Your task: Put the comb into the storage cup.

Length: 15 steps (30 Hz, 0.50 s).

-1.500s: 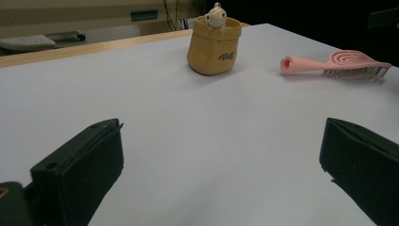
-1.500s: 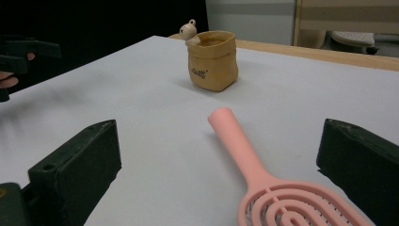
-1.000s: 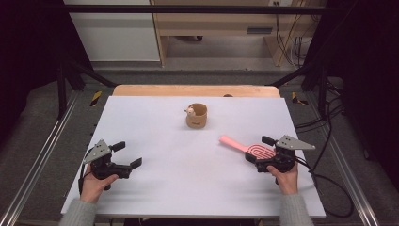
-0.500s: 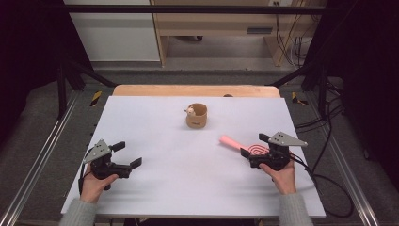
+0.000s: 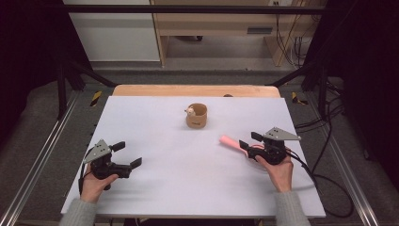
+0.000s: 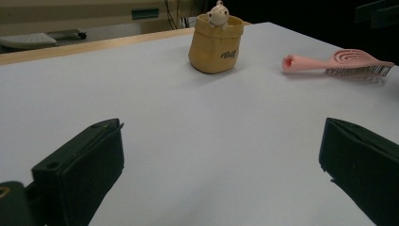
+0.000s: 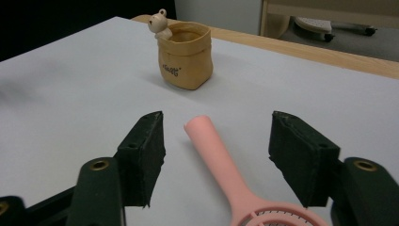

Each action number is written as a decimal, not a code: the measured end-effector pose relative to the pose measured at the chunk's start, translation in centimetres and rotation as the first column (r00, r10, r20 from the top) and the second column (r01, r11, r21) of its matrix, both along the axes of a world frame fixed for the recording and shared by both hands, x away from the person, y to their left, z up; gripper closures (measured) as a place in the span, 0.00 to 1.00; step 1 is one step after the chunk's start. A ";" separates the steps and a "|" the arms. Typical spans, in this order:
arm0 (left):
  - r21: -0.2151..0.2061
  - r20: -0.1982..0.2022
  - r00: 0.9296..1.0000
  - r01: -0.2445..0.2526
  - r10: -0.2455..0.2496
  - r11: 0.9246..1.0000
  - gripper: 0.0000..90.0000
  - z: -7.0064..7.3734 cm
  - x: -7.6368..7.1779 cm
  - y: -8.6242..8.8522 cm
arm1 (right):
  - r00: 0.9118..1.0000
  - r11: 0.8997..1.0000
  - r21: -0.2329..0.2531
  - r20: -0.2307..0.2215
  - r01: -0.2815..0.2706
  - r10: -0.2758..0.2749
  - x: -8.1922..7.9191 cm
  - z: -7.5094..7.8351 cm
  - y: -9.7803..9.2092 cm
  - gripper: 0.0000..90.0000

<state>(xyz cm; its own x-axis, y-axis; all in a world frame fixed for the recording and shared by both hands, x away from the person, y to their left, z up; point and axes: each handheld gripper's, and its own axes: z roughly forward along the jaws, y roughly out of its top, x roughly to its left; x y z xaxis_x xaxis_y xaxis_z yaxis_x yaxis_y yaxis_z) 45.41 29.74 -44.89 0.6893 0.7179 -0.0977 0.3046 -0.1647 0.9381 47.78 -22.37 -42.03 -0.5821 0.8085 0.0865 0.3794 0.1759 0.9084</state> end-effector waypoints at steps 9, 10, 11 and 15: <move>0.001 -0.001 1.000 -0.001 0.001 1.000 0.01 0.0 0.0 0.0 | 1.000 0.999 -0.044 0.008 0.018 -0.018 1.0 0.1 0.9 0.50; 0.002 -0.001 1.000 -0.002 0.002 1.000 0.01 0.0 0.0 0.0 | 1.000 0.999 -0.049 0.009 0.017 -0.017 1.1 0.2 1.0 0.50; 0.002 -0.001 1.000 -0.003 0.003 1.000 0.01 -0.1 0.0 0.1 | 1.000 0.998 -0.052 0.011 0.018 -0.018 1.2 0.2 1.2 0.50; 0.002 -0.002 1.000 -0.003 0.003 1.000 0.01 -0.1 0.1 0.1 | 1.000 0.998 -0.068 0.019 0.006 -0.005 1.5 0.3 1.7 0.54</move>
